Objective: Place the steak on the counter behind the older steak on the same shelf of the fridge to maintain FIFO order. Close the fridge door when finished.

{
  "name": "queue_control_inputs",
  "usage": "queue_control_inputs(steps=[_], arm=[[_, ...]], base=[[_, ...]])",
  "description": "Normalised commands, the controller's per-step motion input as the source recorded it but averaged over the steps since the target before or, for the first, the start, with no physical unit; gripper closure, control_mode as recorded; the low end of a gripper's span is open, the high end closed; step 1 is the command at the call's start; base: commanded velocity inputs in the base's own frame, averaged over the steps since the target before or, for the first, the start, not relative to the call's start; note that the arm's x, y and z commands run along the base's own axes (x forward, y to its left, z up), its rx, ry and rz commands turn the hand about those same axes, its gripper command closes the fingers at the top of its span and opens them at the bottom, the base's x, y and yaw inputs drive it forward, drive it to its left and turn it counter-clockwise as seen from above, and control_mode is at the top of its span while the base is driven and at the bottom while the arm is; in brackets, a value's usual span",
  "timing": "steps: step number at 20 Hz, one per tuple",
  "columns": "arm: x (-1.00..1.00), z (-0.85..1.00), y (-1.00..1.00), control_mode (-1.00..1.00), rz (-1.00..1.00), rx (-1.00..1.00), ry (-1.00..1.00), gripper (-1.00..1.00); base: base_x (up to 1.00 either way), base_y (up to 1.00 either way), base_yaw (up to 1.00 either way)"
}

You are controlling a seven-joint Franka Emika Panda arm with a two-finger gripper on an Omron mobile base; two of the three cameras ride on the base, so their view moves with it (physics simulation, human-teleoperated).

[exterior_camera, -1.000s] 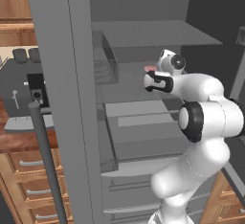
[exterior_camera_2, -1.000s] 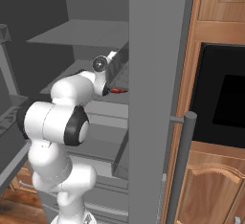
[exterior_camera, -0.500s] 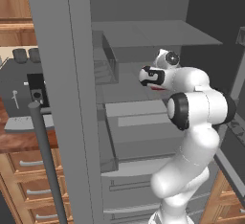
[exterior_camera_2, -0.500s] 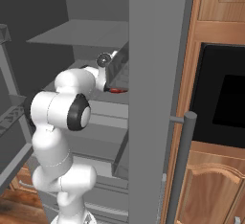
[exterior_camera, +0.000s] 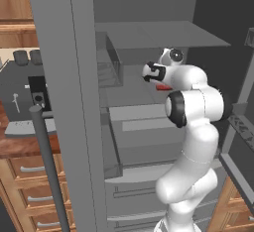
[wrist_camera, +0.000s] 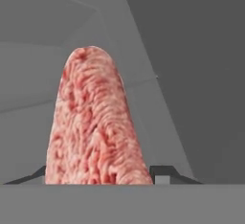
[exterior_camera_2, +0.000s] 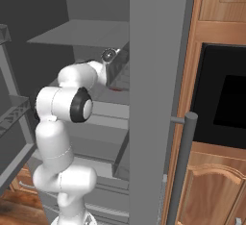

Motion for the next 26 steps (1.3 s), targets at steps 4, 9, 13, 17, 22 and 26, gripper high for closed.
queue_control_inputs(steps=[4, 9, 13, 17, 22, 26], arm=[[0.04, -0.4, -0.06, -1.0, 0.0, -0.02, 0.03, -1.0], [0.0, -0.36, -0.02, -1.0, 0.0, -0.03, 0.0, -1.0], [0.0, -0.39, -0.04, -1.0, 0.0, -0.01, 0.0, -1.0], [0.0, -0.35, 0.0, -1.0, 0.0, -0.02, 0.0, -1.0], [-0.26, -0.11, 0.04, -1.0, 0.02, -0.01, 0.0, -1.0], [-0.42, 0.0, 0.27, -1.0, 0.01, 0.0, 0.0, -1.0]], base=[[0.0, 0.0, 0.0], [0.0, 0.0, 0.0], [0.0, 0.0, 0.0], [0.0, 0.0, 0.0], [0.0, 0.0, 0.0], [0.0, 0.0, 0.0]])
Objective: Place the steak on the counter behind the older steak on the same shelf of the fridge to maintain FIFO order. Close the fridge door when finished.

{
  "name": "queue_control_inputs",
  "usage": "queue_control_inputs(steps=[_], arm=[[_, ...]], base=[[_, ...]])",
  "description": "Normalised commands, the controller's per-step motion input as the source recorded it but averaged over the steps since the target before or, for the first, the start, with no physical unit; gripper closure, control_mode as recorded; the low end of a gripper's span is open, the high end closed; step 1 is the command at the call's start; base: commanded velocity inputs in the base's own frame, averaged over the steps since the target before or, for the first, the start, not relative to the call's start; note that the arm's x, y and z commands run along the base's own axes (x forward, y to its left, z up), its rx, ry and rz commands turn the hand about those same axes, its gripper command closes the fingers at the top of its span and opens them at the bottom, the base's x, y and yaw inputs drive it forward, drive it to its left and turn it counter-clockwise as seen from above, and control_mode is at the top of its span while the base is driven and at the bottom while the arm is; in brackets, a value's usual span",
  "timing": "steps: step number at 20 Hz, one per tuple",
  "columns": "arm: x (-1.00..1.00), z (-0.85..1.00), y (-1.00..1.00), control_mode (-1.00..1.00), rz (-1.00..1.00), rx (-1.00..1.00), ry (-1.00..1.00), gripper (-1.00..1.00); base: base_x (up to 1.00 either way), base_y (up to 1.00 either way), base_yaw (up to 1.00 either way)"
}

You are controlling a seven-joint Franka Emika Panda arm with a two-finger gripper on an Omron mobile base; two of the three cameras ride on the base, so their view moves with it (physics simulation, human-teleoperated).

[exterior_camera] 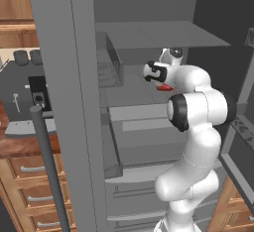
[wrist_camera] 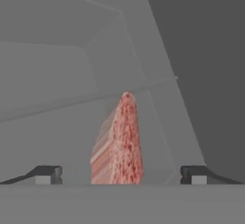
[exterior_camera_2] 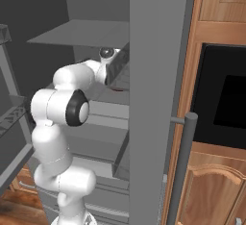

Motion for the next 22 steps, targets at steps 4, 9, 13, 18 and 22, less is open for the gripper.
queue_control_inputs(steps=[4, 9, 13, 18, 22], arm=[[-0.51, 0.0, 0.25, -1.0, 0.0, 0.0, 0.0, -1.0], [-0.67, 0.0, 0.24, -1.0, 0.0, 0.0, 0.0, -1.0], [-0.86, 0.0, 0.16, -1.0, 0.0, 0.0, 0.0, -1.0], [-0.81, 0.14, 0.16, -1.0, 0.0, 0.0, 0.03, -1.0], [-0.85, 0.36, 0.18, -1.0, 0.0, 0.04, 0.08, -1.0]], base=[[0.0, 0.0, 0.0], [0.0, 0.0, 0.0], [0.0, 0.0, 0.0], [0.0, 0.0, 0.0], [0.0, 0.0, 0.0]])
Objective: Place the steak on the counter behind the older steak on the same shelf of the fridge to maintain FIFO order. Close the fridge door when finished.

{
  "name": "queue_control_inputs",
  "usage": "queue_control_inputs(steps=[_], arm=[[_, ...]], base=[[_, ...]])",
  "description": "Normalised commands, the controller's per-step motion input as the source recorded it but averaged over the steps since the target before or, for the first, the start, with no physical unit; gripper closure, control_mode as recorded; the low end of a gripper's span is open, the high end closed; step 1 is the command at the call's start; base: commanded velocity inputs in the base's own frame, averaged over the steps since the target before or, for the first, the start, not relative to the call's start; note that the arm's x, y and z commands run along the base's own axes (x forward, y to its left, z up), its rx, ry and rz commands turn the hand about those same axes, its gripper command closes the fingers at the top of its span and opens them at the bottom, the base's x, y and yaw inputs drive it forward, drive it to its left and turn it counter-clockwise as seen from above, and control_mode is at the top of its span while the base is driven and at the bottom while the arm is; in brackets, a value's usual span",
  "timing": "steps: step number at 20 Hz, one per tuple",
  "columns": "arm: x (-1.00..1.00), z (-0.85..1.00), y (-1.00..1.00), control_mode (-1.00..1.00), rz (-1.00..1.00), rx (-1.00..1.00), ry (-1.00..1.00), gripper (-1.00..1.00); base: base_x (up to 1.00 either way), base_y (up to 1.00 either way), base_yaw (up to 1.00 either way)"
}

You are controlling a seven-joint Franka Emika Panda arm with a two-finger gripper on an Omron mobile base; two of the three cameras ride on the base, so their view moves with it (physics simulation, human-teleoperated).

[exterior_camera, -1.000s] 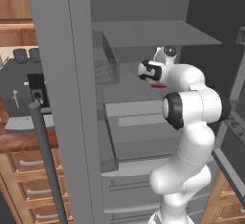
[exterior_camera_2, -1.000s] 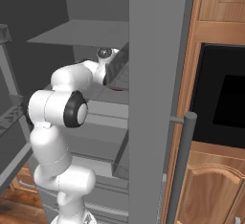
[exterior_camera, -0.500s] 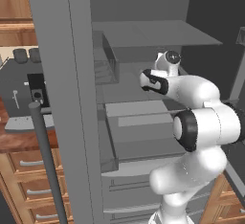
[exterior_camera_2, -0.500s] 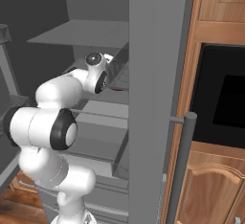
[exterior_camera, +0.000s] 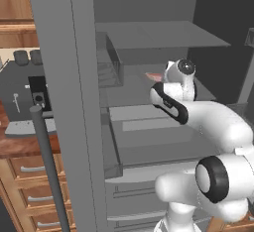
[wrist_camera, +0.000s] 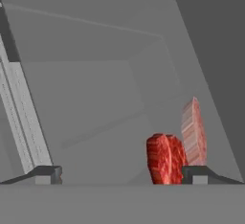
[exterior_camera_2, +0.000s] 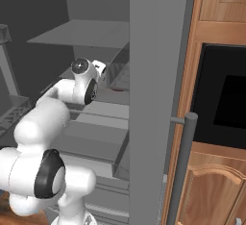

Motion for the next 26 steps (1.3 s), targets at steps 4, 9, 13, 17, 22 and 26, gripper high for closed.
queue_control_inputs(steps=[4, 9, 13, 17, 22, 26], arm=[[-0.87, 0.38, 0.2, -1.0, 0.0, 0.04, 0.12, -1.0], [-0.91, 0.24, 0.15, -1.0, 0.0, 0.03, 0.1, -1.0], [-0.79, 0.08, 0.19, -1.0, 0.0, 0.01, 0.09, -1.0], [-0.33, -0.09, 0.21, -1.0, 0.0, -0.02, 0.1, -1.0], [-0.01, -0.12, 0.04, -1.0, 0.0, -0.05, 0.05, -1.0], [-0.13, -0.04, 0.02, 1.0, 0.0, -0.03, -0.01, -1.0]], base=[[0.0, 0.0, 0.0], [0.0, 0.0, 0.0], [0.0, 0.0, 0.0], [0.0, 0.0, 0.0], [0.0, 0.0, 0.0], [-0.16, 0.04, 0.0]])
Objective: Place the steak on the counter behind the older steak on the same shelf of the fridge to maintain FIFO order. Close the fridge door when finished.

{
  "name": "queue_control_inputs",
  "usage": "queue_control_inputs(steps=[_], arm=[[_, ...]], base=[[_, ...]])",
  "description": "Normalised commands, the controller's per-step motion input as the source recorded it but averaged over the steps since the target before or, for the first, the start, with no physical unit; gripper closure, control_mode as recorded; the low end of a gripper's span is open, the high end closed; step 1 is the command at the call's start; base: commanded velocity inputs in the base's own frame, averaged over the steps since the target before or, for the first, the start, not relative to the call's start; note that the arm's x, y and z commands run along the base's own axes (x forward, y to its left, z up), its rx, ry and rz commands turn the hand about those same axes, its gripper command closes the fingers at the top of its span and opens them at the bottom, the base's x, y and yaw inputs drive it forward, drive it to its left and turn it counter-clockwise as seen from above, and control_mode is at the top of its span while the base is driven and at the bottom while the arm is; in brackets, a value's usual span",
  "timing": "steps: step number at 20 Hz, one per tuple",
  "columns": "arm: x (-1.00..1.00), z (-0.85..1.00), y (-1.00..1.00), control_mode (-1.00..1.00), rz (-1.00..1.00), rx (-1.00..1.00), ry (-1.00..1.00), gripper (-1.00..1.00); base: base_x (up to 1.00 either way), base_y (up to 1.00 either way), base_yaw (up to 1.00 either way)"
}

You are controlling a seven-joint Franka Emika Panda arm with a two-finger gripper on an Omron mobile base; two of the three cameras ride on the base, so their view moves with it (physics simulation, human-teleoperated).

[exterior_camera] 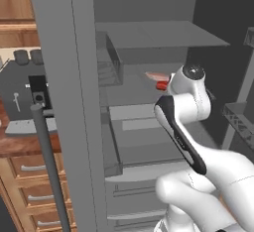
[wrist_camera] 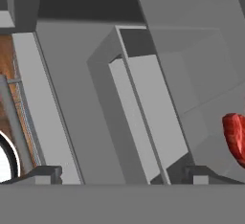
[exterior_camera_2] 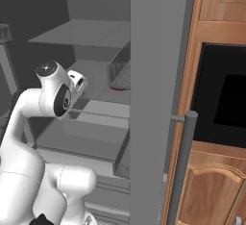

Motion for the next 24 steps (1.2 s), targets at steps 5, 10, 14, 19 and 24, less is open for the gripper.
queue_control_inputs(steps=[5, 10, 14, 19, 24], arm=[[0.0, 0.0, 0.0, 1.0, 0.0, 0.0, 0.0, -1.0], [0.0, 0.0, 0.0, 1.0, 0.0, 0.0, 0.0, -1.0], [0.0, 0.0, 0.0, 1.0, 0.0, 0.0, 0.0, -1.0], [0.0, 0.0, 0.0, 1.0, 0.0, 0.0, 0.0, -1.0], [0.0, 0.0, 0.0, 1.0, 0.0, 0.0, 0.0, -1.0]], base=[[-0.86, 0.11, -0.01], [-0.57, 0.22, -0.06], [-0.03, 0.3, -0.13], [0.0, 0.14, -0.09], [0.0, 0.03, -0.02]])
